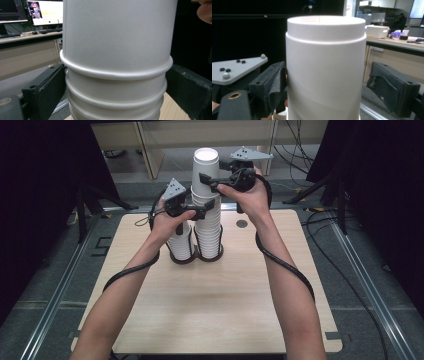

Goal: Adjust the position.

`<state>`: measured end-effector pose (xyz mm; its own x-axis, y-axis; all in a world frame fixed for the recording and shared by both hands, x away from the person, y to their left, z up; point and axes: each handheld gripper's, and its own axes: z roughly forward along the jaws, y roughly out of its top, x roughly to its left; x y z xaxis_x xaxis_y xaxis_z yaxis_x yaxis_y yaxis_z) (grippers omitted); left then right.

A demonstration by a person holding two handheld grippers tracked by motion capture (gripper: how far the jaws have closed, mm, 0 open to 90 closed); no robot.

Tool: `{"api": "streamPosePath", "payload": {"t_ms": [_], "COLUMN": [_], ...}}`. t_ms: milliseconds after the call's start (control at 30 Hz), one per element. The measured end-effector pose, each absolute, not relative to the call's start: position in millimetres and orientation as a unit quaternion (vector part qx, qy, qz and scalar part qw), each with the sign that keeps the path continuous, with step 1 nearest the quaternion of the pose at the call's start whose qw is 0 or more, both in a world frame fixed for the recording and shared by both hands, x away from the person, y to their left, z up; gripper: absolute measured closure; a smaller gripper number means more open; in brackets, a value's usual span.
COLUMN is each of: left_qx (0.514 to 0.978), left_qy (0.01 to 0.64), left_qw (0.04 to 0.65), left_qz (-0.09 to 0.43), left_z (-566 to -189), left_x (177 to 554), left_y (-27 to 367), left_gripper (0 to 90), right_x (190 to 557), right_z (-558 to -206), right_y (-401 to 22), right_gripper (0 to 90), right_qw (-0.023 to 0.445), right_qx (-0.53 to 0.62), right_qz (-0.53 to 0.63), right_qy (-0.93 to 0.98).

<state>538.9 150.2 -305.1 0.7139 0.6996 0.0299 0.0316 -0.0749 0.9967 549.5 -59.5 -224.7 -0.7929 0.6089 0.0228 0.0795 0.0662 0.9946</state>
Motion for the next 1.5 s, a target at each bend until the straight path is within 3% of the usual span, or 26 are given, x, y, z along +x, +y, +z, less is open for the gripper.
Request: {"api": "streamPosePath", "payload": {"t_ms": [1500], "left_qx": [0.689], "left_qy": [0.264], "left_qw": [0.617], "left_qz": [0.272], "left_z": [-304], "left_x": [539], "left_y": [149], "left_gripper": [4.4], "right_x": [557], "right_z": [-230], "right_y": [-51], "right_gripper": [20.1], "right_qw": [0.2], "right_qx": [0.229], "right_qz": [0.652], "right_qy": [0.694]}}
